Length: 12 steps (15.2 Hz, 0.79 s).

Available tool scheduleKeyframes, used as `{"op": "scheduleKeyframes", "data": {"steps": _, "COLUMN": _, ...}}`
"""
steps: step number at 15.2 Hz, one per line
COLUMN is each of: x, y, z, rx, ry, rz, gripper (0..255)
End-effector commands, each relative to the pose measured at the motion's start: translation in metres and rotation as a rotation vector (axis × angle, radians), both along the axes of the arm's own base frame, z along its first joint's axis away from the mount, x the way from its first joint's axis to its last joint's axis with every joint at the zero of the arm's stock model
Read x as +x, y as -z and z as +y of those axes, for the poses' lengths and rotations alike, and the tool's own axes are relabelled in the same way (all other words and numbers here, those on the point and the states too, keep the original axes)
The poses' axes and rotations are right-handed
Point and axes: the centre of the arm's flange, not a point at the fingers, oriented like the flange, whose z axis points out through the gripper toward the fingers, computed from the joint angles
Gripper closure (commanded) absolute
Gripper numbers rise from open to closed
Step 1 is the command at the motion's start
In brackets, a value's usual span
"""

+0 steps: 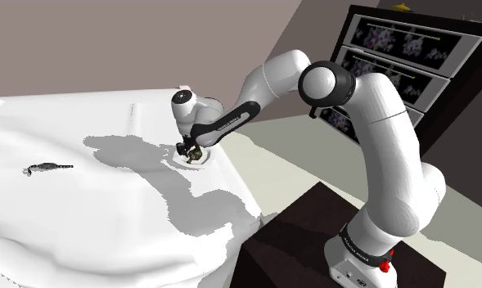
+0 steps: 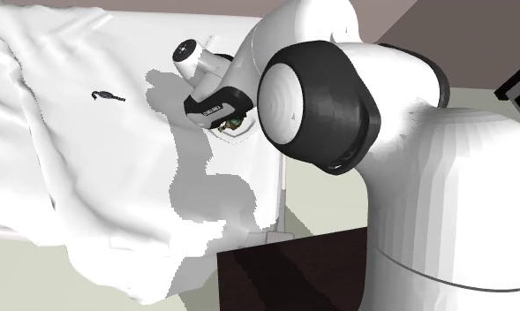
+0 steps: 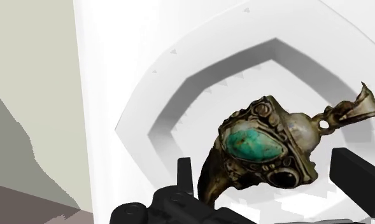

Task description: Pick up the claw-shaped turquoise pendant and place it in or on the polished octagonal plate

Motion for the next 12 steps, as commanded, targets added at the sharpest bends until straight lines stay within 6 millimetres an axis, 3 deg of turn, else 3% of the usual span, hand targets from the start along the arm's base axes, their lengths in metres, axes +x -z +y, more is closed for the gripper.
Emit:
{"op": "scheduleKeyframes", "data": {"steps": 1, "x": -0.003, "y": -0.012, "z": 0.004, "rx": 0.000, "ry": 0.000, "rz": 0.000, "gripper": 0}}
{"op": "scheduleKeyframes", "data": {"steps": 4, "x": -0.010, "y": -0.047, "z": 0.013, "rx": 0.000, "ry": 0.000, "rz": 0.000, "gripper": 0}}
{"op": "scheduleKeyframes", "data": {"steps": 12, "x": -0.010, "y": -0.047, "z": 0.013, "rx": 0.000, "ry": 0.000, "rz": 0.000, "gripper": 0}}
